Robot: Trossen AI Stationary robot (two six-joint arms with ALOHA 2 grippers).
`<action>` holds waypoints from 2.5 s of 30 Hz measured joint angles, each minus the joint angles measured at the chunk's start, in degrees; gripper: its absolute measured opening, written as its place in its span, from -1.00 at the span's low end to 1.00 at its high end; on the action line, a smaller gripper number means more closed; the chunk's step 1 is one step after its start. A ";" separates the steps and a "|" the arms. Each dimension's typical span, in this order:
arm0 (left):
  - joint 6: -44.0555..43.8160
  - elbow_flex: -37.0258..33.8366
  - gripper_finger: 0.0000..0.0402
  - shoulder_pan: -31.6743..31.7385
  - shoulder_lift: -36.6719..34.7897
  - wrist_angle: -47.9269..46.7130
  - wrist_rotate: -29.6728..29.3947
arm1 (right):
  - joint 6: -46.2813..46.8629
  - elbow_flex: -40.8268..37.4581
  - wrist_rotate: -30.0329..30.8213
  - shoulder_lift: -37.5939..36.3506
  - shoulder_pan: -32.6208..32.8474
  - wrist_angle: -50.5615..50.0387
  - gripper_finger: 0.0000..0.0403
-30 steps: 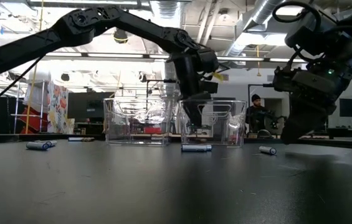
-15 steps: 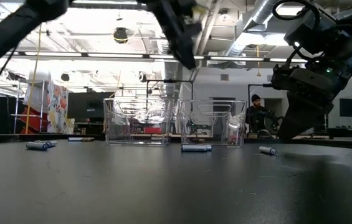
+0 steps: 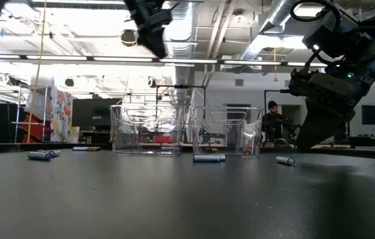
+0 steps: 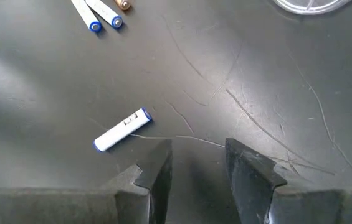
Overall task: Sort batteries
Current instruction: Put the white battery into the left transparent bin
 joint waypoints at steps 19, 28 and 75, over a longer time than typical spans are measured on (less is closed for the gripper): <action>-4.55 -53.02 -0.26 9.48 -31.06 17.44 -0.83 | 1.63 0.00 0.00 0.00 0.00 0.28 -0.19; -3.83 -59.66 -0.17 13.86 -31.16 17.53 -3.35 | 2.43 0.00 0.00 0.00 0.00 0.33 -0.19; 12.30 -61.97 0.07 21.71 -3.65 23.94 -6.84 | 6.56 0.00 0.00 0.02 0.00 0.28 -0.19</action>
